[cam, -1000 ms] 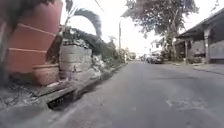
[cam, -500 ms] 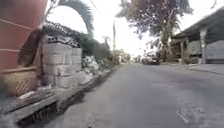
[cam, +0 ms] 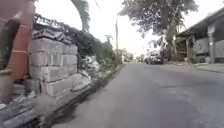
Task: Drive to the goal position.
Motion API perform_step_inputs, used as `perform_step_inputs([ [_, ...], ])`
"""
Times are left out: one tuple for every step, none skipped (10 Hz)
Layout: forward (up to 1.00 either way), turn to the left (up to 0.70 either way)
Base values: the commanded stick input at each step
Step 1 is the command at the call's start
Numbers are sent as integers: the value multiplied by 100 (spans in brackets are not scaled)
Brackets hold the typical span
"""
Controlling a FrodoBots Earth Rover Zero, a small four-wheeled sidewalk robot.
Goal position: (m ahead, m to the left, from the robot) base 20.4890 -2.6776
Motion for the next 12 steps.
perform_step_inputs([
  [100, -39],
  [100, -39],
  [100, -39],
  [100, -39],
  [100, -39],
  [100, -39],
  [100, -39],
  [100, -26],
  [100, -1],
  [100, 1],
  [100, 1],
  [100, 1],
])
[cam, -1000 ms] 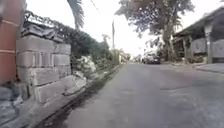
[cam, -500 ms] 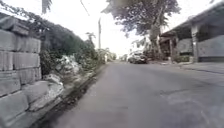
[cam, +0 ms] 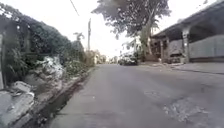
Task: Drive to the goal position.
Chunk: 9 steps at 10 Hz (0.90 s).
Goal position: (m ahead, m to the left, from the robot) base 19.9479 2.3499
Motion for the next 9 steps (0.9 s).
perform_step_inputs([
  [100, 1],
  [100, 1],
  [100, 1],
  [100, 1],
  [100, 1],
  [100, 1],
  [100, 1],
  [100, 1],
  [100, -30],
])
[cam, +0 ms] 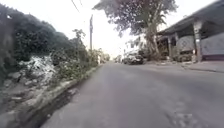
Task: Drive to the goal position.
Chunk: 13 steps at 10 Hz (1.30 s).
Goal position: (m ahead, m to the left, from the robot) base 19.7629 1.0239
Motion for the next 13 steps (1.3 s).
perform_step_inputs([
  [100, -39],
  [100, -33],
  [100, -28],
  [100, -34],
  [100, -39],
  [100, -39],
  [100, -11],
  [100, -39],
  [100, -19],
  [100, 1],
  [100, 1],
  [100, 1],
  [100, 1],
])
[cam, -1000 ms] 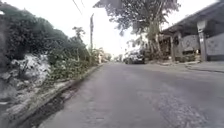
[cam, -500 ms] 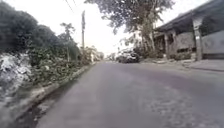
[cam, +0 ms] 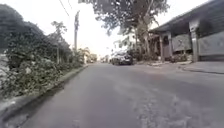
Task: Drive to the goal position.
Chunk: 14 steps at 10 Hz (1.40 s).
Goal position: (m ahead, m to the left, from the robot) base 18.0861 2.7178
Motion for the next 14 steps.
perform_step_inputs([
  [100, 1],
  [100, 1],
  [100, 1],
  [100, 1],
  [100, 1],
  [100, 1],
  [100, 1],
  [100, 1],
  [100, 1],
  [100, 1],
  [100, 1],
  [100, 1],
  [100, 1],
  [100, 1],
])
